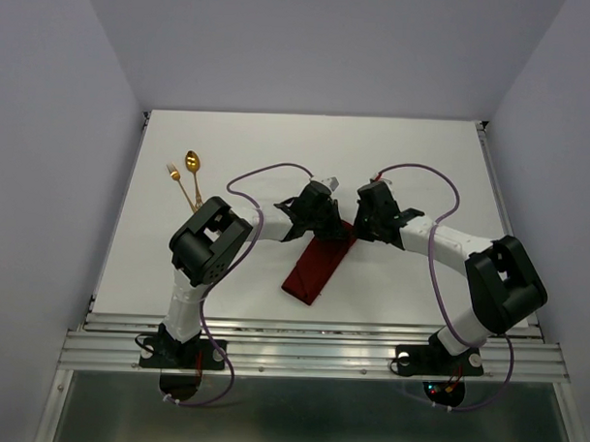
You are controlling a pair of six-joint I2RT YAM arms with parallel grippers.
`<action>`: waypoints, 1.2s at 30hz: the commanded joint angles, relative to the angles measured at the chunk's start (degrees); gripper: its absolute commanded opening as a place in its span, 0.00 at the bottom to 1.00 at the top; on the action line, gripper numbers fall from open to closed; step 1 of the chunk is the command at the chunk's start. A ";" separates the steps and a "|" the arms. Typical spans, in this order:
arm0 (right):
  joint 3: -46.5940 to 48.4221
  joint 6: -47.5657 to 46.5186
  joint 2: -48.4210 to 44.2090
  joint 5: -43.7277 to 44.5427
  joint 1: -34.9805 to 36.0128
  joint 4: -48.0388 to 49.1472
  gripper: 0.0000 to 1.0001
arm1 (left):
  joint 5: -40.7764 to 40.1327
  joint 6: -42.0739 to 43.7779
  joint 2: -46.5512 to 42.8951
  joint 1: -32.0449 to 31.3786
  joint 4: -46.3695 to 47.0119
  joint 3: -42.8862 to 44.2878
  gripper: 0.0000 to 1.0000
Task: Fold the napkin into a case and place the utensils inside
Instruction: Stuff the top corner of the smaller-rectangle-folded napkin into the folded napkin.
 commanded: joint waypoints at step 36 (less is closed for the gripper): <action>2.19 -1.81 -0.86 -1.30 0.50 2.54 0.24 | -0.32 1.15 -0.39 -0.22 -0.46 -0.75 0.00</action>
